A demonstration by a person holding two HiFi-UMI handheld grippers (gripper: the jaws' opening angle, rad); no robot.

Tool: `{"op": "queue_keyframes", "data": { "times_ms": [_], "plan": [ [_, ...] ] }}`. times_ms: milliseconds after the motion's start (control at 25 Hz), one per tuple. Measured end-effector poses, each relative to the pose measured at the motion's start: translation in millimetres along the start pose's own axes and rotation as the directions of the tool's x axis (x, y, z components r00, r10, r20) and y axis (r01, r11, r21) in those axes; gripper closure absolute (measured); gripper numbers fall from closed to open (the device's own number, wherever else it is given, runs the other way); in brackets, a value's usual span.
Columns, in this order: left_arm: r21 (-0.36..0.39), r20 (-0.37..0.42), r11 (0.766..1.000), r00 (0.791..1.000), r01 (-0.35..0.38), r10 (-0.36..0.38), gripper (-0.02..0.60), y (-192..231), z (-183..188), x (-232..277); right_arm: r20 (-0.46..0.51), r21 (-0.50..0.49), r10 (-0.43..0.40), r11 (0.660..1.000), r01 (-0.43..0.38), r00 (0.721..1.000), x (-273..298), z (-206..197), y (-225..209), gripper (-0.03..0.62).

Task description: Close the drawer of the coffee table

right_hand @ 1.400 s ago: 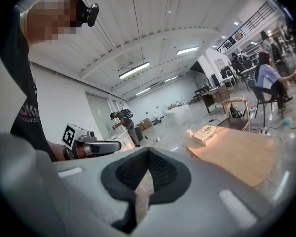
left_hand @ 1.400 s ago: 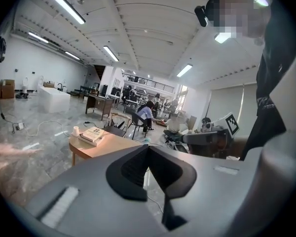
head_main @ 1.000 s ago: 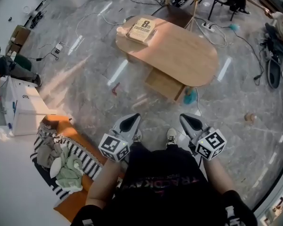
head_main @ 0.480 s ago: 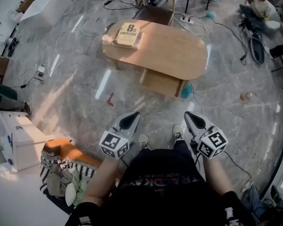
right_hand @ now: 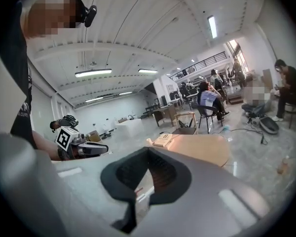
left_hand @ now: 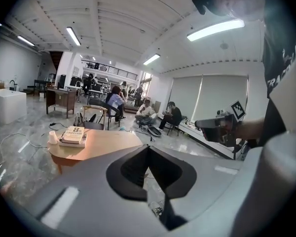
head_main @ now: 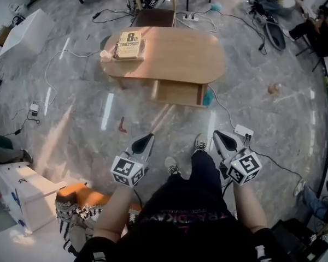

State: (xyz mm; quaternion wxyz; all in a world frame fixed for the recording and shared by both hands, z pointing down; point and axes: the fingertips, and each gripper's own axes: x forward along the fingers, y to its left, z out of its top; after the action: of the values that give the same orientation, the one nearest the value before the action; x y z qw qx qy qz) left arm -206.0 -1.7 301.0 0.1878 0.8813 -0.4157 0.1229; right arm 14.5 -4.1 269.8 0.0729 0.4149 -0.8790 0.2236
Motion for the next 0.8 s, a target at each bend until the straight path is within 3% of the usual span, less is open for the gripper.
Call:
{"op": "queue_keyframes", "data": {
  "times_ms": [240,520,800],
  "plan": [
    [0.0,-0.009,1.0,1.0,0.009,-0.009,0.578,7.8,-11.1,22.6,-0.008,0.006,-0.029,1.0,0.029,1.0,1.5,-16.4,-24.9,0.595],
    [-0.003,-0.038,1.0,0.999,0.014,-0.015,0.578,18.8,-21.0,72.1,-0.033,0.046,-0.035,0.998,0.037,0.999,31.5,-38.2,-83.2,0.595],
    [0.001,-0.062,0.999,0.997,-0.037,0.037,0.578,55.1,-48.9,133.2,-0.044,0.042,-0.062,0.997,0.064,0.997,78.4,-69.4,-155.9,0.594]
  ]
}}
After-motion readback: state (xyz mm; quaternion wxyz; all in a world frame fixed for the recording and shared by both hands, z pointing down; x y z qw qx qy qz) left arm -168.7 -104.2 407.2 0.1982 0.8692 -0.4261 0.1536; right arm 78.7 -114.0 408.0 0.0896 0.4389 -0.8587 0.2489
